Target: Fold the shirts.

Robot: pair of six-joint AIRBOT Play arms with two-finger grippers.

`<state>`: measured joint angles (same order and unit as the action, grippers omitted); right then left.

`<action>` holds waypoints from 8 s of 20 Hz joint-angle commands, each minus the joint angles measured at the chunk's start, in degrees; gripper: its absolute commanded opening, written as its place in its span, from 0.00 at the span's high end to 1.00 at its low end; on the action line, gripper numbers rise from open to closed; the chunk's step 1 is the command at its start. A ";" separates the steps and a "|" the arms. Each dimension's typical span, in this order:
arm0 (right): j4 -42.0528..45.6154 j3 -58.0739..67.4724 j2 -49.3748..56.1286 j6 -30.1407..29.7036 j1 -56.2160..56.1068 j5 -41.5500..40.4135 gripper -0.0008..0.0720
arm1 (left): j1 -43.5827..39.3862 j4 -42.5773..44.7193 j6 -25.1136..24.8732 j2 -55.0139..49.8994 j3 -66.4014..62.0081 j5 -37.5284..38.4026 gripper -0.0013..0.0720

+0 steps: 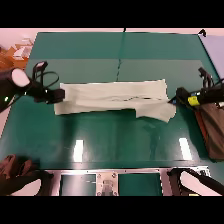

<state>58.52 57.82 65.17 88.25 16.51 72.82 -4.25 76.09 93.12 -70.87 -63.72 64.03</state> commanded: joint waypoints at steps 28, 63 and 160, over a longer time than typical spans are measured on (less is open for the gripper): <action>-7.67 40.02 50.16 -17.38 9.66 11.19 0.03 | 7.63 -1.84 -0.11 -33.77 -44.72 9.53 0.08; -16.26 52.39 29.55 -16.06 -1.29 24.59 0.96 | -33.68 -26.84 -8.41 -51.28 -44.52 -14.91 0.95; 44.04 22.10 8.50 5.60 40.09 27.54 0.96 | 6.43 2.93 -12.15 -32.24 -52.52 31.08 0.95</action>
<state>97.91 88.14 74.17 93.91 56.58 103.61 2.20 79.07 80.97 -103.15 -116.25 95.20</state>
